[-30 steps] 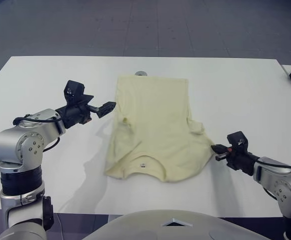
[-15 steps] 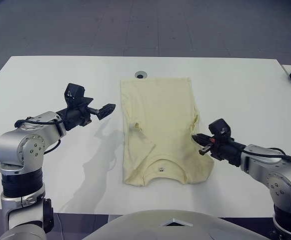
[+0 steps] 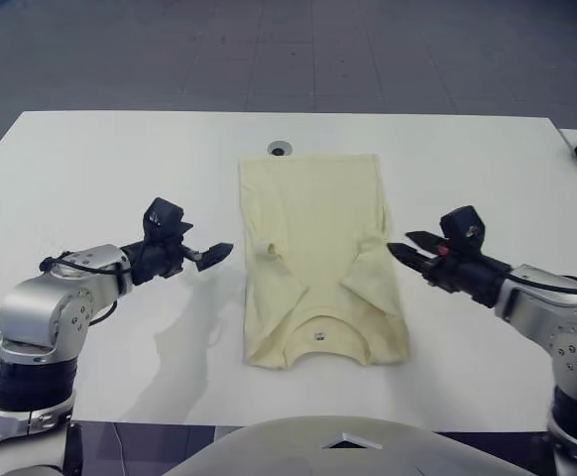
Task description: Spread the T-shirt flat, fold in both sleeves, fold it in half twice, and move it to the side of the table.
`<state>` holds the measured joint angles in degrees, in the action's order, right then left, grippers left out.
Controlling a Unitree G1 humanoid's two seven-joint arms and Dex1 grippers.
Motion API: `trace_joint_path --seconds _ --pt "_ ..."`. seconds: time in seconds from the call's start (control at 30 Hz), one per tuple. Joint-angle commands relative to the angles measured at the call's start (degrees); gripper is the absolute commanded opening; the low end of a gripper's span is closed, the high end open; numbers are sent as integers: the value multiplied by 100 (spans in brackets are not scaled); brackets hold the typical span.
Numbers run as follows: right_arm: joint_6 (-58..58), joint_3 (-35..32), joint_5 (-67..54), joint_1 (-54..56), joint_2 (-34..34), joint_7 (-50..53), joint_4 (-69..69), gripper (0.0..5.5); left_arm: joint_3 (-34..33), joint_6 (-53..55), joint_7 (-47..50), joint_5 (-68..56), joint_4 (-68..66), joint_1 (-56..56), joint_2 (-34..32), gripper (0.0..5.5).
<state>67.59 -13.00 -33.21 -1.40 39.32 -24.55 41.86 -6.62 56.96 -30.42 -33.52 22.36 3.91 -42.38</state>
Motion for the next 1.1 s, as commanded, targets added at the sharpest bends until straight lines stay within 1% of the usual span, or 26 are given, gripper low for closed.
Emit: trace_joint_path --seconds 0.03,0.17,0.3,0.4,0.43,0.5,0.53,0.6,0.67,0.73,0.8,0.87,0.93,1.0,1.1 --pt "-703 536 575 -947 1083 -567 353 294 147 -359 -325 309 -102 -315 -330 540" --pt "-1238 796 918 -1415 1501 -890 484 354 224 -491 -437 422 -110 -333 -296 540" --pt "-1423 1142 1034 -1408 1440 -921 564 414 306 -556 -510 536 -130 -304 -317 540" --pt "-1494 1482 1160 -1360 1404 -867 589 475 371 -609 -549 656 -151 -289 -331 540" --pt "-1527 1624 1238 -1323 1406 -847 566 487 408 -627 -553 700 -163 -275 -328 540" --pt "-1556 1845 1350 -1238 1363 -801 524 526 564 -718 -574 871 -189 -250 -367 540" --pt "-1568 1924 1409 -1194 1353 -774 504 539 640 -771 -593 953 -201 -245 -381 540" --pt "-1632 1973 1519 -1128 1351 -746 477 539 740 -865 -667 1038 -184 -267 -411 540" --pt "-1786 1773 1530 -1045 1294 -745 474 539 785 -1197 -788 1177 -122 -350 -470 540" --pt "-2215 1335 1552 -953 1262 -793 522 539 852 -1883 -935 1537 -22 -487 -657 540" --pt "-2759 782 1465 -1028 1293 -1068 562 539 930 -2578 -1471 1785 231 -856 -1066 540" --pt "-3196 297 1416 -1367 1418 -1494 467 539 988 -3206 -2089 1985 408 -1324 -1542 540" --pt "-3784 -18 1559 -1950 1628 -2104 116 539 1034 -3885 -2444 2331 384 -1759 -1896 540" --pt "-5220 -56 2554 -2622 2049 -2442 -581 539 1119 -4481 -2563 2658 273 -1948 -1997 540" --pt "-7191 -16 3672 -3186 2456 -2625 -1483 539 1347 -5270 -2486 3289 189 -2107 -2006 540"
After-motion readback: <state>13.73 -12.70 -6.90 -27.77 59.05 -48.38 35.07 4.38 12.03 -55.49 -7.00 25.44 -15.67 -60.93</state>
